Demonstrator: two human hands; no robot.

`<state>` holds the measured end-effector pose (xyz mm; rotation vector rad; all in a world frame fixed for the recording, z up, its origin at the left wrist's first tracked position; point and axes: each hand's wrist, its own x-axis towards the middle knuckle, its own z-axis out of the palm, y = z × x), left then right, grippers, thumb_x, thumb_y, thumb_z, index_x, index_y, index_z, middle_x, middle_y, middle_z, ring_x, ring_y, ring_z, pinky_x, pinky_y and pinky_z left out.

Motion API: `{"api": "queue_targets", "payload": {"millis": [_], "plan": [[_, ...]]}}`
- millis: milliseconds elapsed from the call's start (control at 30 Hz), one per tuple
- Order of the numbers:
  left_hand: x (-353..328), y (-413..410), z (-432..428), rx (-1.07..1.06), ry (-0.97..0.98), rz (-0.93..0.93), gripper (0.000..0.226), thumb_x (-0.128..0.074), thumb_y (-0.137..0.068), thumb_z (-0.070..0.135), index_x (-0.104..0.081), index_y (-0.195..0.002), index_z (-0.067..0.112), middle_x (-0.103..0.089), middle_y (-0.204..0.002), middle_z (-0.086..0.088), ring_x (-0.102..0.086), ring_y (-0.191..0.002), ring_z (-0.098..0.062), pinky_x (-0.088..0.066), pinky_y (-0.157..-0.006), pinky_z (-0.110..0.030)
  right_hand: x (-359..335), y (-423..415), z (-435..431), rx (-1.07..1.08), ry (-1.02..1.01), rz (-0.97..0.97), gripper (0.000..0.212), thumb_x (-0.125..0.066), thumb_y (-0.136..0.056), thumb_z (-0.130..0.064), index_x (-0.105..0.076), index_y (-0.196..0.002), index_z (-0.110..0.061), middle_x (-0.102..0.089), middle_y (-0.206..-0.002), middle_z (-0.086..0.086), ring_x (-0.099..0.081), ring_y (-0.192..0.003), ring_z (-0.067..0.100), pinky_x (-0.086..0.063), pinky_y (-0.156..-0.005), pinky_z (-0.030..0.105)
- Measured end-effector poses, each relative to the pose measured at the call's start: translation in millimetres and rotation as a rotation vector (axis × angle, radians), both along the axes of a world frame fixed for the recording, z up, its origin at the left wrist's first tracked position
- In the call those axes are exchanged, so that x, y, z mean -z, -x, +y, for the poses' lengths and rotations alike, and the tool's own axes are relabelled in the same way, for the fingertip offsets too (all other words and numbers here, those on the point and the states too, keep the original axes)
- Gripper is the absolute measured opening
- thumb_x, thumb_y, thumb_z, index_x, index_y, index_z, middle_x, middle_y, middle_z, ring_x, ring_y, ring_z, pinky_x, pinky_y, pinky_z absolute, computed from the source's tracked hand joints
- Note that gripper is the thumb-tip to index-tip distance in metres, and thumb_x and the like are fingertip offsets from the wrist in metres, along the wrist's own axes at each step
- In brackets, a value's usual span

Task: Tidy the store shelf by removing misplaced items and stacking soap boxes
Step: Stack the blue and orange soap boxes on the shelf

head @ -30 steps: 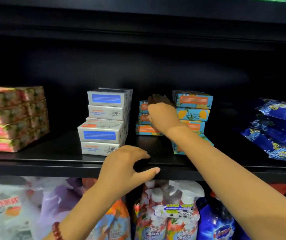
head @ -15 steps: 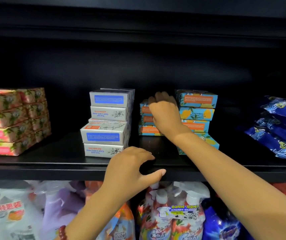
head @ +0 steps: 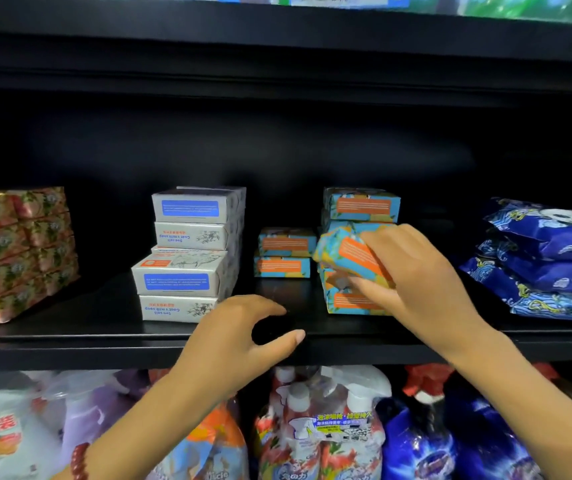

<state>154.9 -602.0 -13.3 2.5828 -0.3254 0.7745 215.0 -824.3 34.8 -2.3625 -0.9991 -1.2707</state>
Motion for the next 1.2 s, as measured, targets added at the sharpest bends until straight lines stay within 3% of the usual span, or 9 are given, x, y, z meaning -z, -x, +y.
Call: {"api": "queue_targets", "payload": {"millis": [133, 200, 300, 433, 567, 767, 967, 1067, 1200], "plan": [[-25, -23, -16, -0.03, -0.085, -0.135, 0.057, -0.051, -0.077, 0.058, -0.066, -0.114, 0.018, -0.068, -0.112, 0.003, -0.06, -0.108, -0.017, -0.046, -0.089, -0.027, 15, 1, -33, 0.08, 0.081, -0.09, 0.038, -0.047, -0.082, -0.033, -0.059, -0.108, -0.007, -0.059, -0.097, 0.003, -0.05, -0.093, 0.019, -0.039, -0.068, 0.023], [-38, -45, -23, -0.077, -0.082, -0.147, 0.051, -0.063, -0.083, 0.043, -0.058, -0.127, 0.017, -0.061, -0.125, 0.002, -0.053, -0.118, -0.017, -0.039, -0.095, -0.027, 18, 2, -45, 0.075, 0.075, -0.102, 0.039, -0.047, -0.083, -0.032, -0.059, -0.11, -0.006, -0.059, -0.099, 0.004, -0.05, -0.094, 0.018, -0.038, -0.07, 0.023], [-48, -84, -26, -0.179, -0.09, -0.044, 0.059, -0.068, -0.085, 0.028, -0.045, -0.137, 0.017, -0.053, -0.132, -0.002, -0.047, -0.122, -0.02, -0.039, -0.096, -0.03, 24, 3, -58, 0.056, 0.067, -0.102, 0.039, -0.048, -0.083, -0.029, -0.058, -0.113, -0.006, -0.059, -0.103, 0.004, -0.051, -0.096, 0.019, -0.038, -0.073, 0.023], [-39, -123, -21, -0.297, -0.214, 0.03, 0.052, -0.068, -0.084, 0.03, -0.05, -0.129, 0.012, -0.057, -0.127, -0.01, -0.055, -0.113, -0.028, -0.047, -0.092, -0.04, 33, 4, -71, 0.044, 0.032, -0.104, 0.037, -0.055, -0.086, -0.028, -0.061, -0.112, -0.004, -0.06, -0.102, 0.005, -0.053, -0.095, 0.019, -0.039, -0.074, 0.023], [-29, -131, -19, -0.371, -0.312, -0.049, 0.048, -0.066, -0.085, 0.027, -0.052, -0.127, 0.01, -0.055, -0.128, -0.011, -0.053, -0.114, -0.03, -0.046, -0.09, -0.039, 37, 4, -80, 0.046, -0.006, -0.126, 0.039, -0.066, -0.078, -0.021, -0.061, -0.112, -0.002, -0.061, -0.101, 0.007, -0.053, -0.093, 0.021, -0.042, -0.073, 0.027], [-30, -122, -19, -0.395, -0.288, -0.153, 0.057, -0.072, -0.079, 0.023, -0.046, -0.128, 0.011, -0.049, -0.129, -0.011, -0.043, -0.118, -0.031, -0.04, -0.091, -0.037, 32, 5, -81, 0.012, -0.078, -0.164, 0.039, -0.067, -0.077, -0.018, -0.059, -0.112, -0.001, -0.059, -0.099, 0.008, -0.052, -0.091, 0.021, -0.04, -0.074, 0.023], [-40, -100, -23, -0.396, -0.405, -0.176, 0.046, -0.064, -0.086, 0.027, -0.045, -0.125, 0.013, -0.05, -0.13, -0.006, -0.044, -0.116, -0.026, -0.042, -0.085, -0.033, 24, 5, -81, 0.008, -0.077, -0.187, 0.038, -0.067, -0.078, -0.016, -0.061, -0.111, 0.001, -0.06, -0.099, 0.01, -0.052, -0.092, 0.022, -0.04, -0.075, 0.025], [-46, -80, -24, -0.392, -0.347, -0.157, 0.04, -0.062, -0.089, 0.033, -0.046, -0.118, 0.013, -0.051, -0.12, -0.004, -0.046, -0.11, -0.022, -0.04, -0.079, -0.03, 18, -1, -75, -0.002, -0.058, -0.222, 0.038, -0.066, -0.079, -0.018, -0.061, -0.111, 0.001, -0.06, -0.099, 0.01, -0.051, -0.092, 0.022, -0.04, -0.074, 0.025], [-35, -51, -25, -0.308, -0.169, -0.376, 0.04, -0.081, -0.072, 0.026, -0.059, -0.097, 0.004, -0.06, -0.091, -0.012, -0.057, -0.083, -0.03, -0.037, -0.058, -0.03, 12, -13, -55, -0.053, 0.024, -0.218, 0.034, -0.058, -0.081, -0.022, -0.061, -0.11, -0.003, -0.061, -0.101, 0.007, -0.052, -0.095, 0.02, -0.043, -0.075, 0.026]]}}
